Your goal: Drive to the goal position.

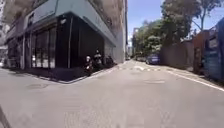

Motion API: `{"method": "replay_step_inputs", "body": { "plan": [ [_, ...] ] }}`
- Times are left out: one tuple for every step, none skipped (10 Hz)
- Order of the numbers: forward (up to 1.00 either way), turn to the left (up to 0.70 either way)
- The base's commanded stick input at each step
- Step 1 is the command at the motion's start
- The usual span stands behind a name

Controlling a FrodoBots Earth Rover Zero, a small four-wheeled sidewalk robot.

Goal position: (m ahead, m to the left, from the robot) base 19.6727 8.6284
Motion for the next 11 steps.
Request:
{"method": "replay_step_inputs", "body": {
  "plan": [
    [0.7,-0.14],
    [0.7,-0.07],
    [0.7,0.0],
    [0.7,0.0],
    [0.7,0.0],
    [0.7,0.0],
    [0.7,0.0],
    [0.7,0.0],
    [0.7,0.0],
    [0.7,0.0],
    [0.7,0.0]
  ]
}}
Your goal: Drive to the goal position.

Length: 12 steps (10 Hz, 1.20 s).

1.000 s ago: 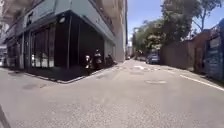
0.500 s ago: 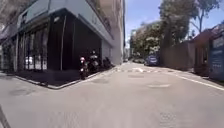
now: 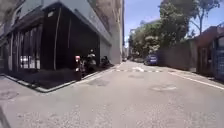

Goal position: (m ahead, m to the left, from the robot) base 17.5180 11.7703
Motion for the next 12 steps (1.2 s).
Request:
{"method": "replay_step_inputs", "body": {
  "plan": [
    [0.7,0.0],
    [0.7,-0.06],
    [0.7,-0.14],
    [0.7,-0.14],
    [0.7,-0.14],
    [0.7,-0.14],
    [0.7,-0.14],
    [0.7,-0.13],
    [0.7,-0.03],
    [0.7,0.0],
    [0.7,0.0],
    [0.7,0.0]
  ]
}}
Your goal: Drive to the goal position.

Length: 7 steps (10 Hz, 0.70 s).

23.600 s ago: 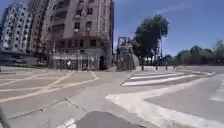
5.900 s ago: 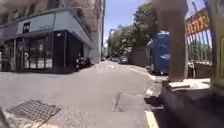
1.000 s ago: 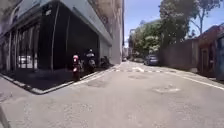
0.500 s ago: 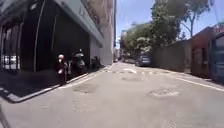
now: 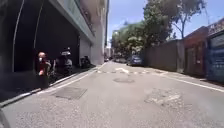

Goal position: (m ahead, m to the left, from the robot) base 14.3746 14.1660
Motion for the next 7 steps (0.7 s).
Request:
{"method": "replay_step_inputs", "body": {
  "plan": [
    [0.7,0.0],
    [0.7,0.0],
    [0.7,0.0],
    [0.7,0.0],
    [0.7,0.0],
    [0.7,0.0],
    [0.7,0.0]
  ]
}}
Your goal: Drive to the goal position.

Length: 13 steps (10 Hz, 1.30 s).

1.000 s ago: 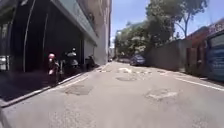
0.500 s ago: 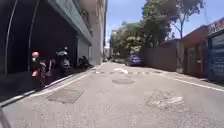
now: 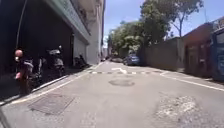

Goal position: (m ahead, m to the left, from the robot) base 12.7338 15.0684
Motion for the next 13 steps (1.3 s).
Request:
{"method": "replay_step_inputs", "body": {
  "plan": [
    [0.7,0.0],
    [0.7,0.0],
    [0.7,0.0],
    [0.7,0.0],
    [0.7,0.0],
    [0.7,0.0],
    [0.7,0.0],
    [0.7,0.0],
    [0.7,0.0],
    [0.7,0.0],
    [0.7,0.0],
    [0.7,0.1],
    [0.7,0.14]
  ]
}}
